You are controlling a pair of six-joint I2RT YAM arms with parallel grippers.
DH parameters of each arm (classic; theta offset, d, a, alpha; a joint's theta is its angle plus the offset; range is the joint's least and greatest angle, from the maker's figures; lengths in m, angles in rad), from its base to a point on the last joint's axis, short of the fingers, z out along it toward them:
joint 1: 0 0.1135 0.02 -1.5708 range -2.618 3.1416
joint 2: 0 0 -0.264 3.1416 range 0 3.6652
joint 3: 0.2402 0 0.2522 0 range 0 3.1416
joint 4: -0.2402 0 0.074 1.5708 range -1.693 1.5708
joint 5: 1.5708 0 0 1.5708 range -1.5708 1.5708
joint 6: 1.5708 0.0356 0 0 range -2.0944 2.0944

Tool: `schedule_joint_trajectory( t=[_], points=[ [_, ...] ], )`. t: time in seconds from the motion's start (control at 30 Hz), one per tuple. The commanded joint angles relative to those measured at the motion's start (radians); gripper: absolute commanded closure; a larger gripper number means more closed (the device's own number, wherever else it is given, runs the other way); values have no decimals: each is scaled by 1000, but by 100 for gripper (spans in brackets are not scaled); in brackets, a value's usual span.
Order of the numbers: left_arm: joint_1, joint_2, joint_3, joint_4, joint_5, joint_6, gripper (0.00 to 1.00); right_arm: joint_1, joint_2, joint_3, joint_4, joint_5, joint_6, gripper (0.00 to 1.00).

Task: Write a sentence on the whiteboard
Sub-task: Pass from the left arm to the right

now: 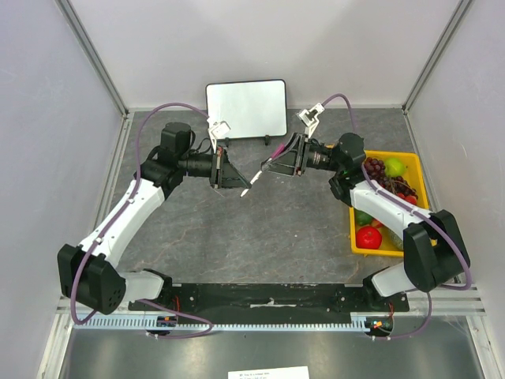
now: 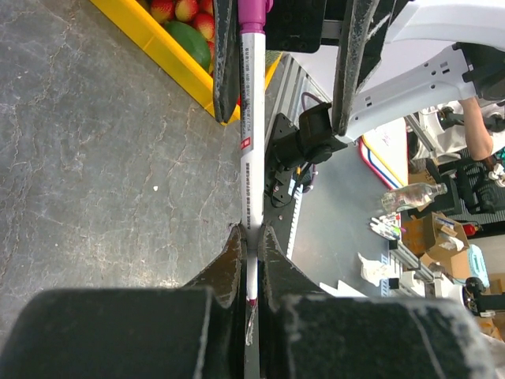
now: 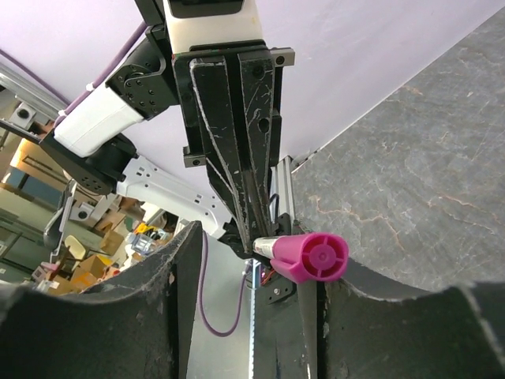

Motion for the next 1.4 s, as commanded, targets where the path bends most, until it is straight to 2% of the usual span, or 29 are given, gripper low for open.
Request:
schedule_joint_trajectory(
  t=[0.0, 0.1, 0.23, 0.4, 0.57, 0.7, 0.77, 0.87, 1.37],
  points=[
    [4, -37, -11, 5, 25, 37, 98, 19, 4, -6, 76, -33, 34, 46],
    [5, -38, -14, 7, 26, 38, 98, 34, 7, -6, 70, -37, 28, 49],
    [4, -43, -17, -1, 8, 43, 98, 42, 5, -5, -16, -37, -35, 62],
    [4, -44, -19, -15, 3, 54, 98, 43, -16, 3, -183, -21, -164, 60],
    [4, -43, -11, -47, 0, 75, 98, 44, -24, 0, -225, -9, -202, 59],
    [4, -40, -2, -70, 2, 86, 98, 44, -25, 6, -228, 2, -199, 55],
    [5, -40, -2, -73, 2, 90, 98, 44, -22, 3, -205, 5, -181, 50],
    [4, -40, 3, -82, 8, 96, 98, 44, -13, -1, -133, -7, -130, 48],
    [5, -40, 0, -108, -15, 123, 98, 45, 10, -6, -117, -64, -105, 60]
  ],
)
